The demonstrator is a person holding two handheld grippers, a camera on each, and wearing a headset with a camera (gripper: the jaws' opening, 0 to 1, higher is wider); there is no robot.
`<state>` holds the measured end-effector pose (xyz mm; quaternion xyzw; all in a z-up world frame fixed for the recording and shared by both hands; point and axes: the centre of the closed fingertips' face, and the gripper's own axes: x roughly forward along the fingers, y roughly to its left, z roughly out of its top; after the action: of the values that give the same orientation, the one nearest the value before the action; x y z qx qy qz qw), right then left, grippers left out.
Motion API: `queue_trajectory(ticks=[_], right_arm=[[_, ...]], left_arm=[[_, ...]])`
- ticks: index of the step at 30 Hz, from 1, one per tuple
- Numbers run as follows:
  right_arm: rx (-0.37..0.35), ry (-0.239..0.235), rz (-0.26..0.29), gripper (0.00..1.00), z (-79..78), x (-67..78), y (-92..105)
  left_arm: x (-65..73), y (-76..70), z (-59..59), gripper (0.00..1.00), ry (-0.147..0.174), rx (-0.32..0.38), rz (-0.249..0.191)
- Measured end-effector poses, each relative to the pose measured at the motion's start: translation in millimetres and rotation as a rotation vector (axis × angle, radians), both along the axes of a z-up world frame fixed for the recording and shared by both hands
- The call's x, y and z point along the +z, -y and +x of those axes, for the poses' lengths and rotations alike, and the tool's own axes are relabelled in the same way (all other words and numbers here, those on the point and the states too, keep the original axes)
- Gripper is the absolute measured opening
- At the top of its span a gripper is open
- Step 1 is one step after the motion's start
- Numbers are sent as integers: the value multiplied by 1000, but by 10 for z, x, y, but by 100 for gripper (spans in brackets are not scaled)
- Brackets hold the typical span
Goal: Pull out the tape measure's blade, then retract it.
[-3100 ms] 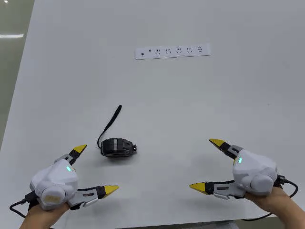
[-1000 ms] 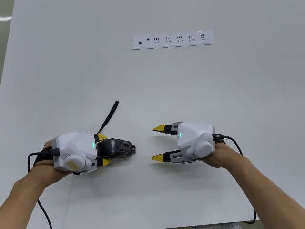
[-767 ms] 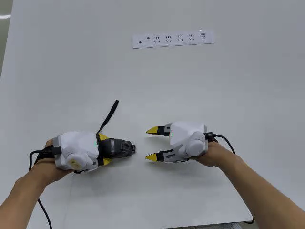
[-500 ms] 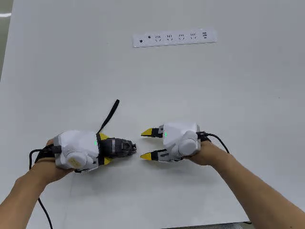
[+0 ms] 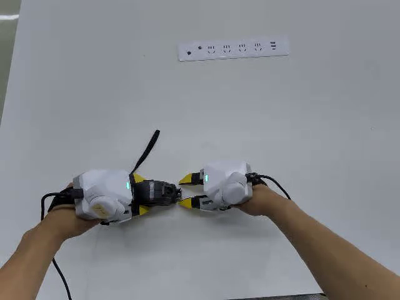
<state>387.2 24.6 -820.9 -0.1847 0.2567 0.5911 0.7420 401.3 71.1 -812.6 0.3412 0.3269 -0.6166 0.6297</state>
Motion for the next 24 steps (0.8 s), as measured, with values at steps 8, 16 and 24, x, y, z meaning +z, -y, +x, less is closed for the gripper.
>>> queue_trajectory(ticks=[8,16,24], right_arm=[[21,3,-4,14,-12,-34,-11],[50,31,-25,11,-33,-31,-25],[62,38,-41,10,-31,-26,-18]], left_arm=[[0,-3,-6,31,-4,5,-15],[8,-11,-11,31,-8,-1,-24],[15,-19,-11,31,-11,6,-28]])
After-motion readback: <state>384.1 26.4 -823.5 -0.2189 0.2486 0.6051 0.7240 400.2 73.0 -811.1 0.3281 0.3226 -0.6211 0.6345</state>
